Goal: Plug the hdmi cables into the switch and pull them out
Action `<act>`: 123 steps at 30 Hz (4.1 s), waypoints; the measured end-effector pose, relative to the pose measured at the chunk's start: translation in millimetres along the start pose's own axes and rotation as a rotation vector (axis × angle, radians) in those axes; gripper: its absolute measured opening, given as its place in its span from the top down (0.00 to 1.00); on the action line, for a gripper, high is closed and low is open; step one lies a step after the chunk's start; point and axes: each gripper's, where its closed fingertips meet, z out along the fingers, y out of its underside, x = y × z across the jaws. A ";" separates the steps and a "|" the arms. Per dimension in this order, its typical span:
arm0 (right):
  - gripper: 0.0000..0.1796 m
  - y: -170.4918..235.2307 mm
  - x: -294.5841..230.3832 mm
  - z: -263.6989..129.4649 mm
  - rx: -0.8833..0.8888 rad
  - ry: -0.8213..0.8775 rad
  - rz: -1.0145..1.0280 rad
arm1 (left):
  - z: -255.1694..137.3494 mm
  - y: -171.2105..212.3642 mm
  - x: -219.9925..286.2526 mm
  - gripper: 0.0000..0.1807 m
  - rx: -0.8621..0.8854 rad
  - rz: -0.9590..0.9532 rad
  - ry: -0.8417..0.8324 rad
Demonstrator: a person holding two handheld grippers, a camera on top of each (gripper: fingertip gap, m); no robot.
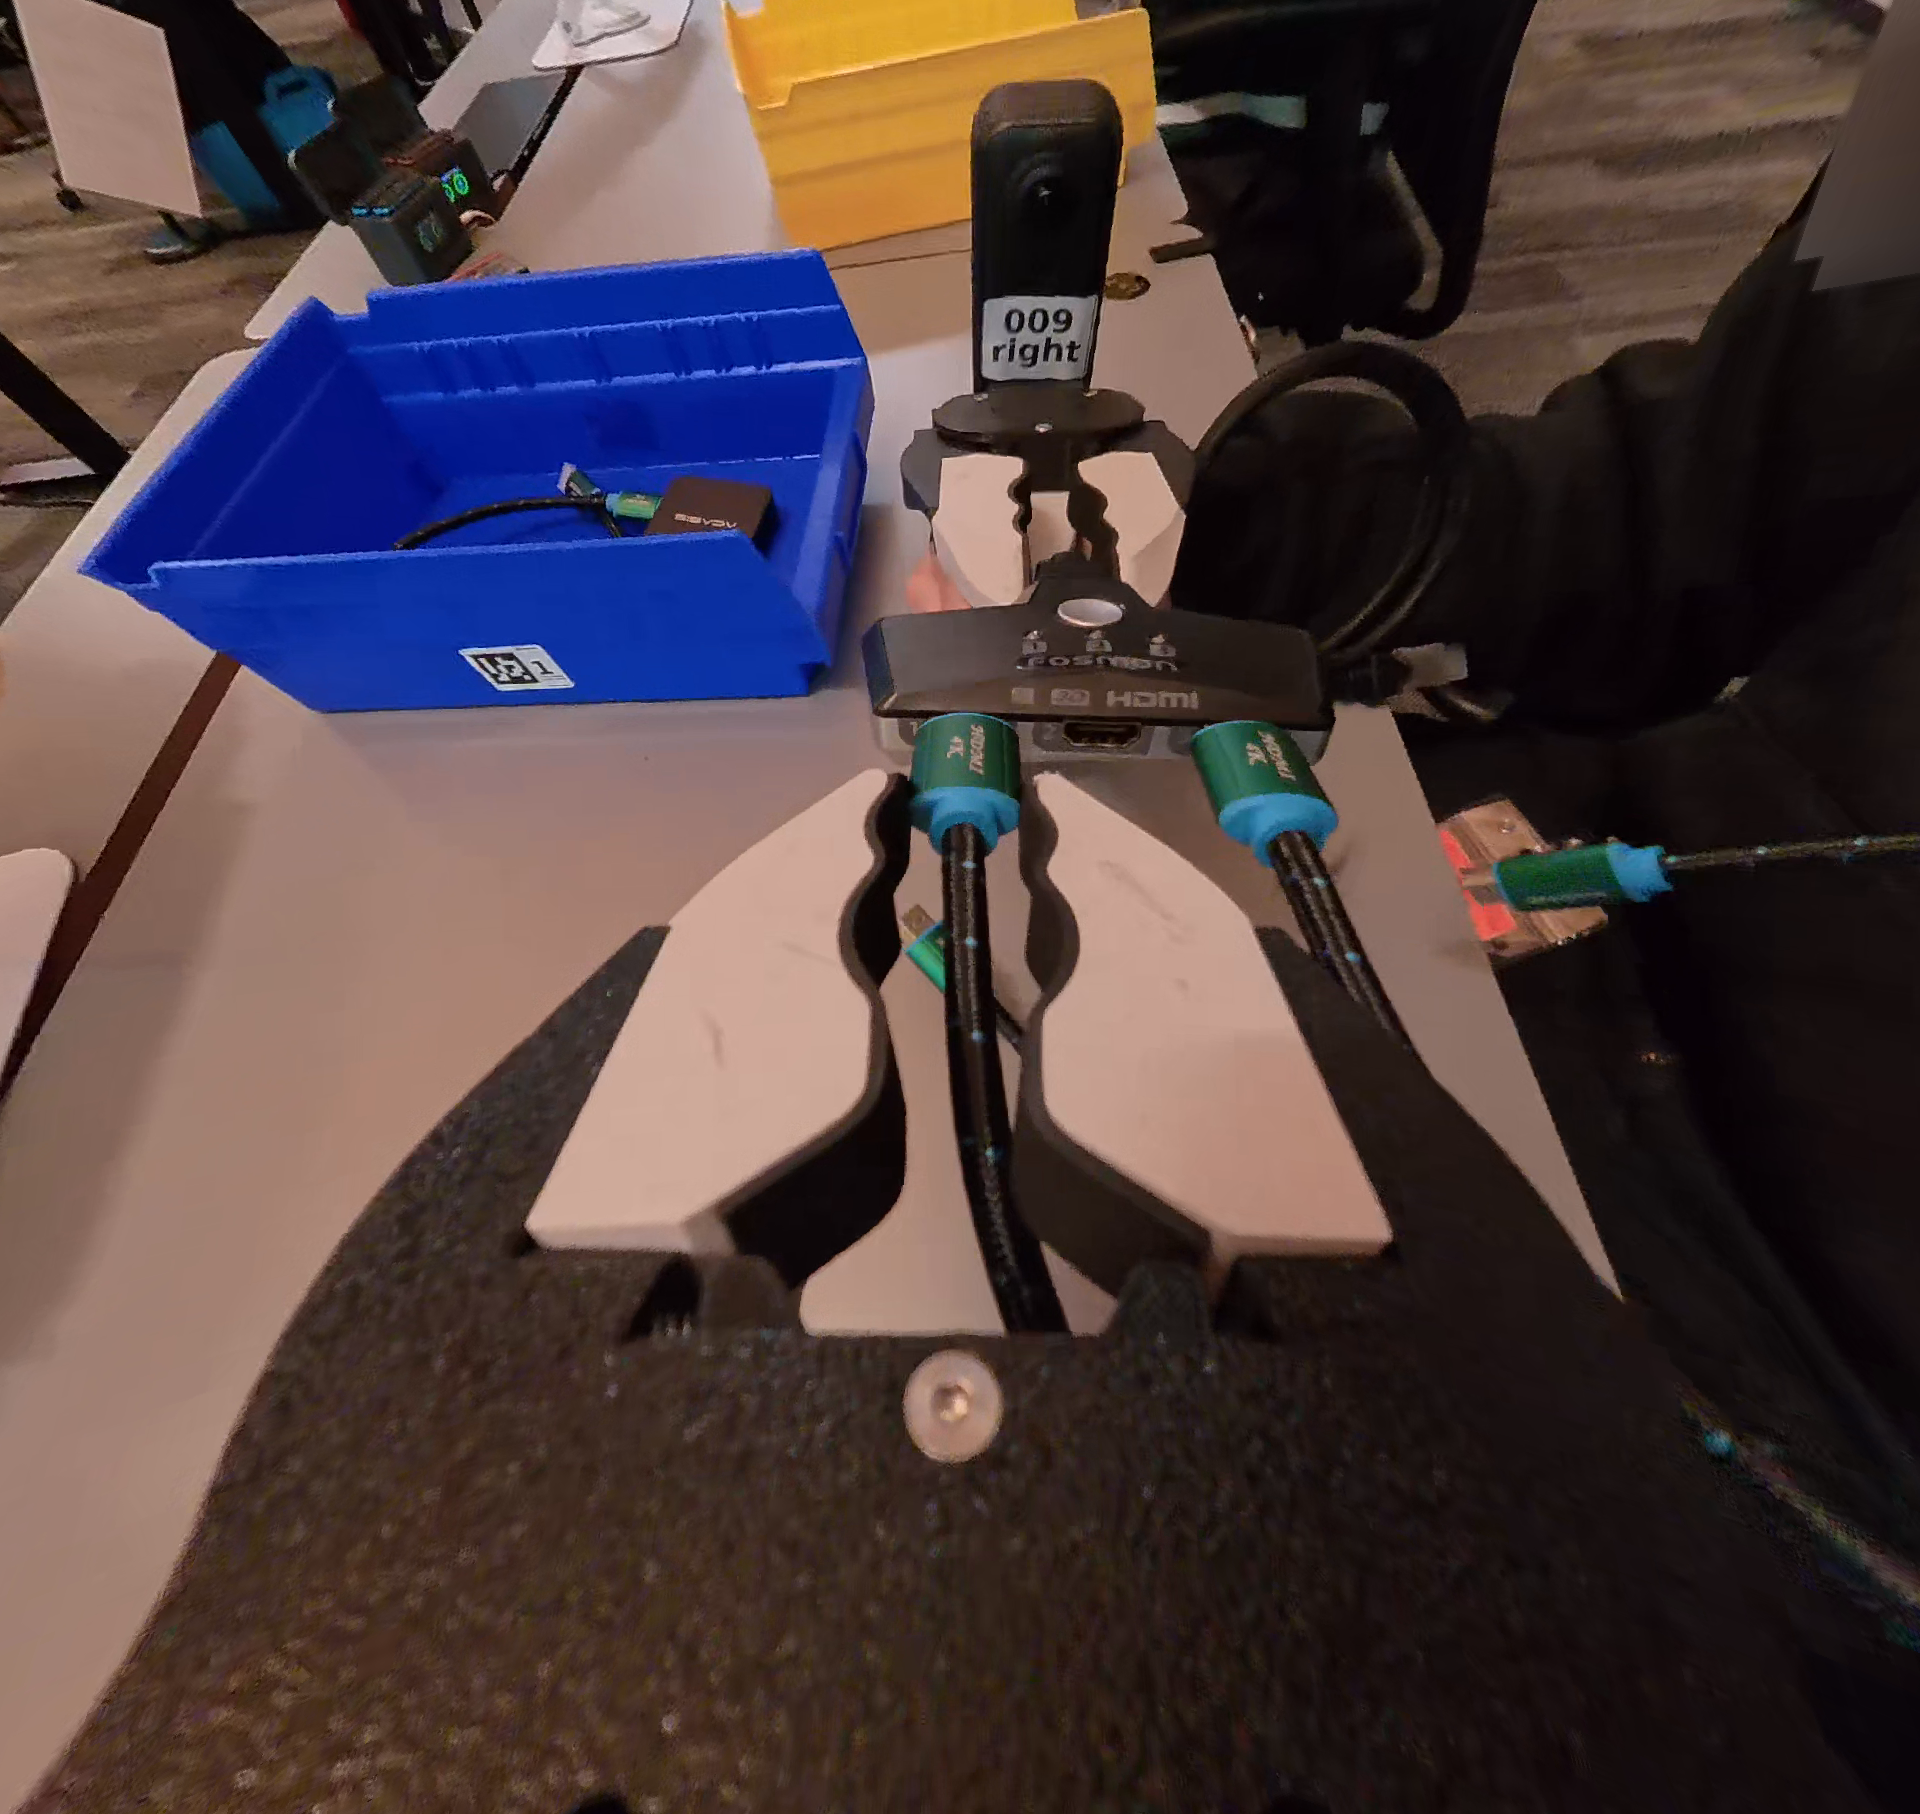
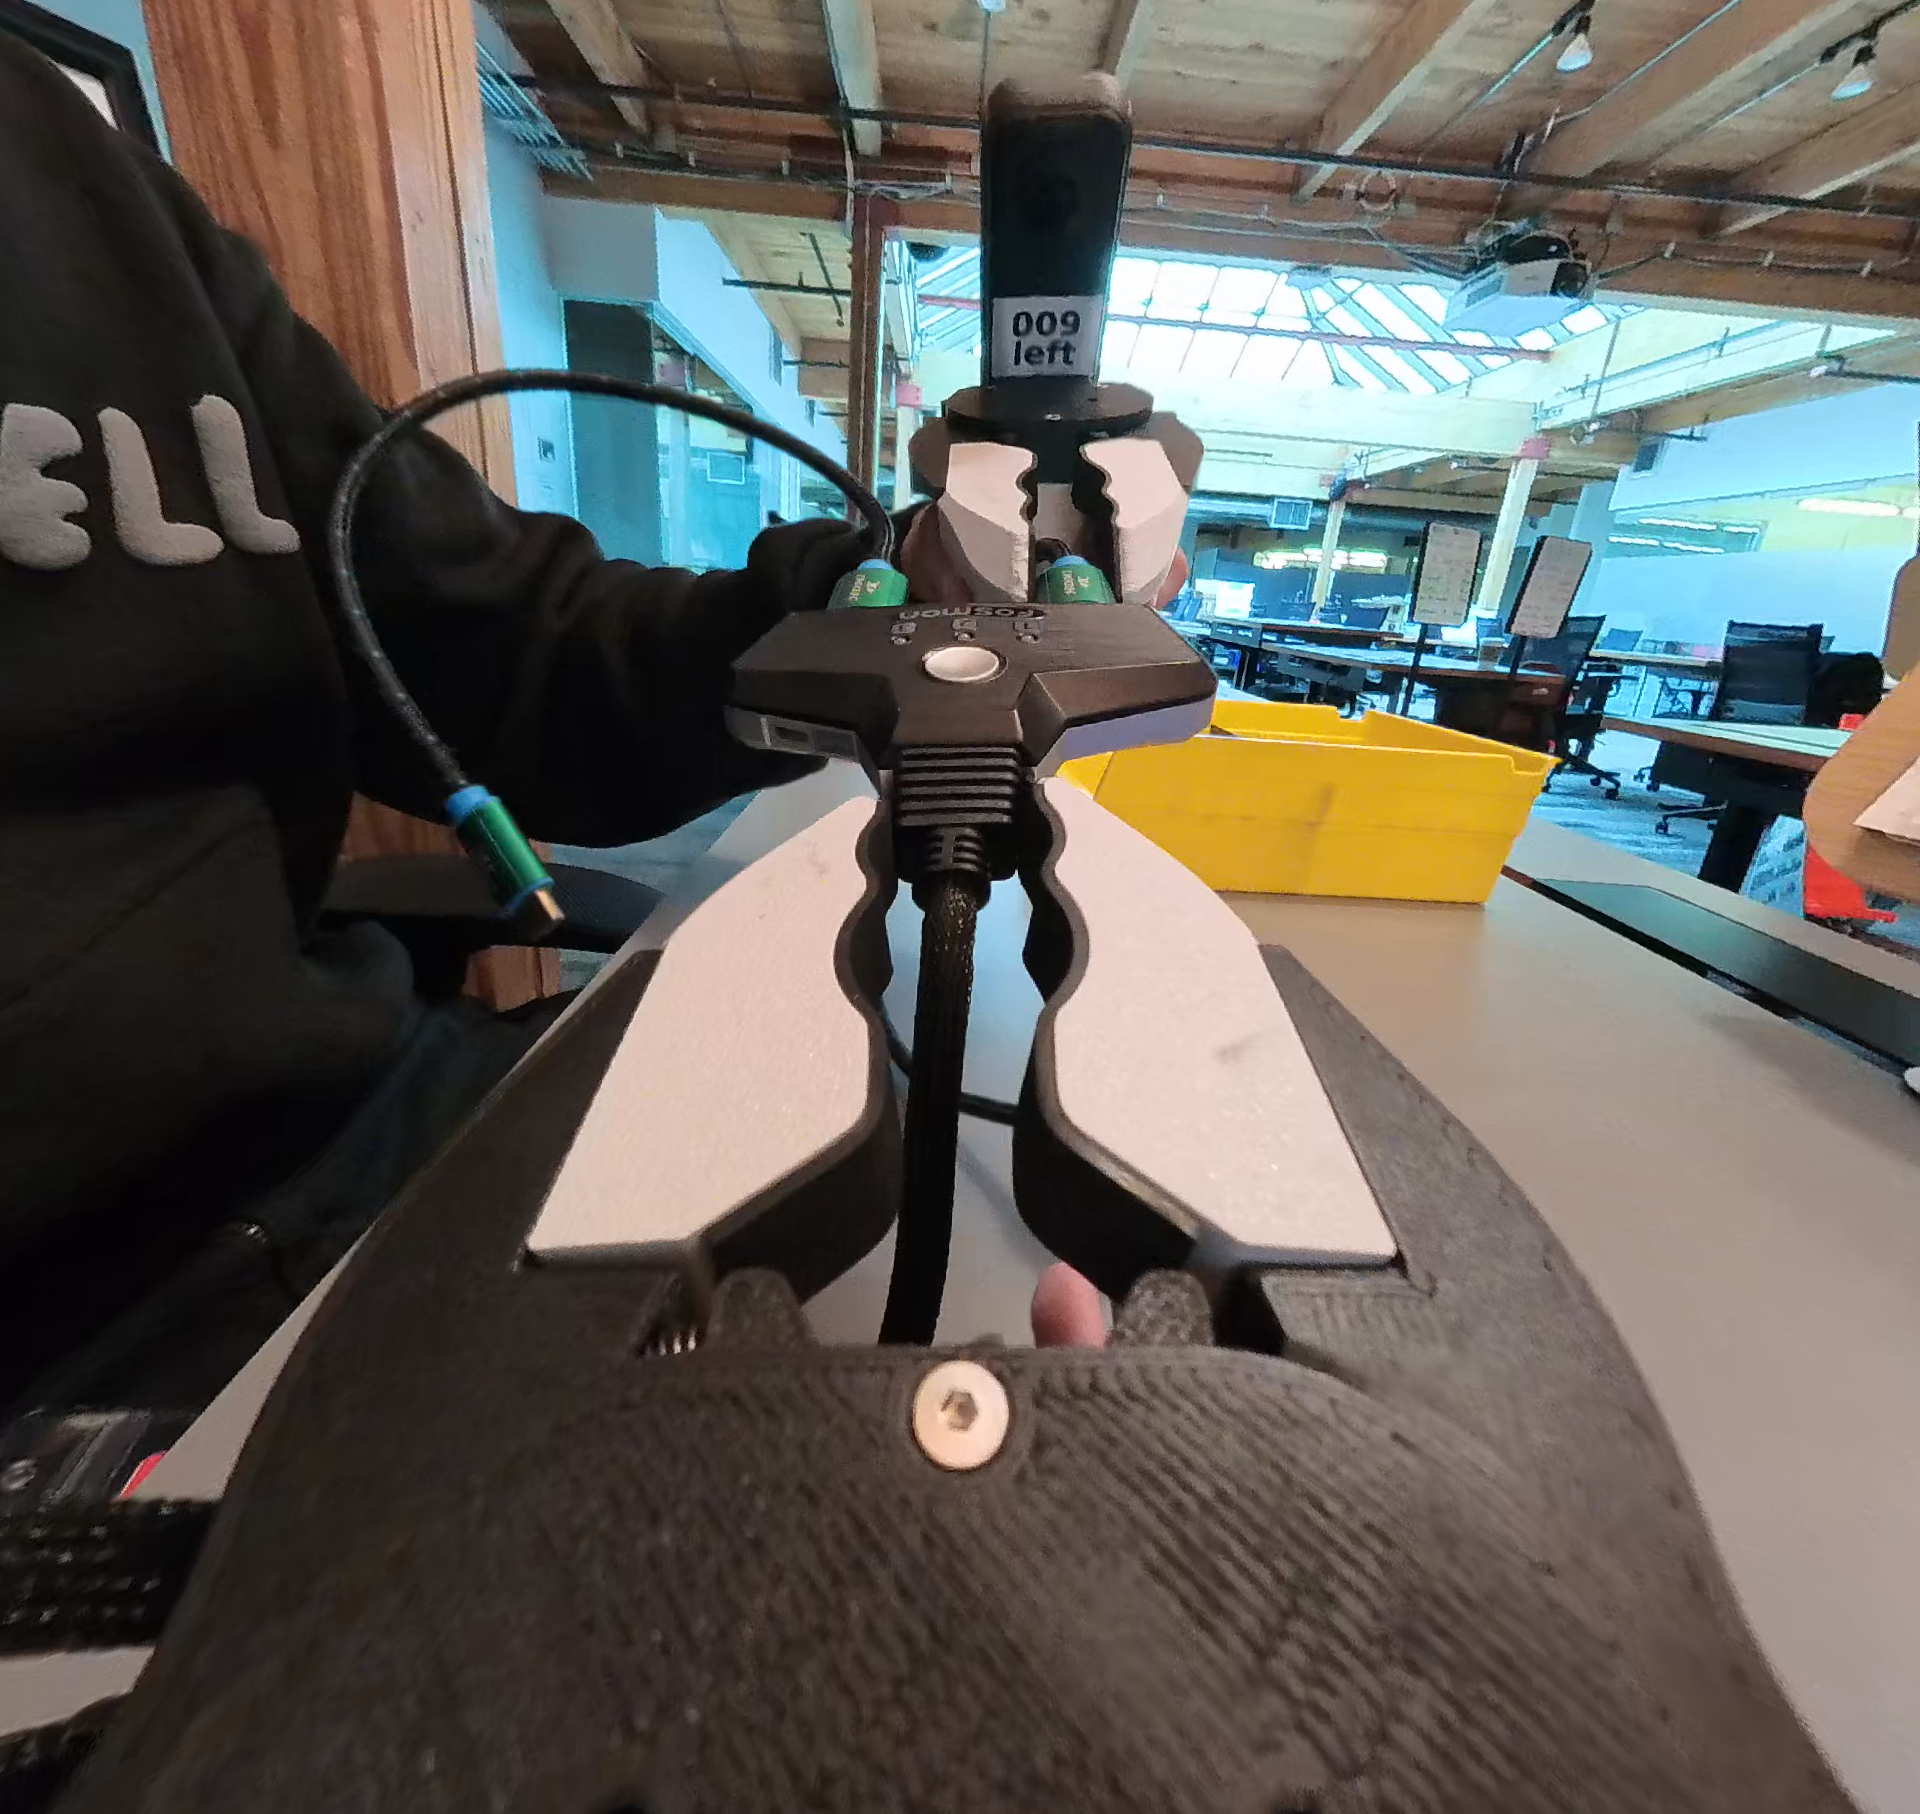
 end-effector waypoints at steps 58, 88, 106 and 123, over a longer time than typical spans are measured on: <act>0.87 -196.6 164.5 -184.3 -1.661 0.544 -0.608 | -58.2 85.4 10.2 0.85 0.464 -0.342 -0.214; 0.87 -84.5 289.0 -219.0 -1.236 0.962 -0.336 | -44.8 89.5 17.2 0.85 0.495 -0.403 -0.105; 0.87 -127.5 314.4 -227.0 -1.271 1.174 -0.114 | -40.5 86.2 19.2 0.85 0.512 -0.442 -0.064; 0.87 -101.6 355.8 -210.6 -1.915 0.860 0.041 | -43.4 73.0 31.0 0.89 0.626 -0.464 0.054</act>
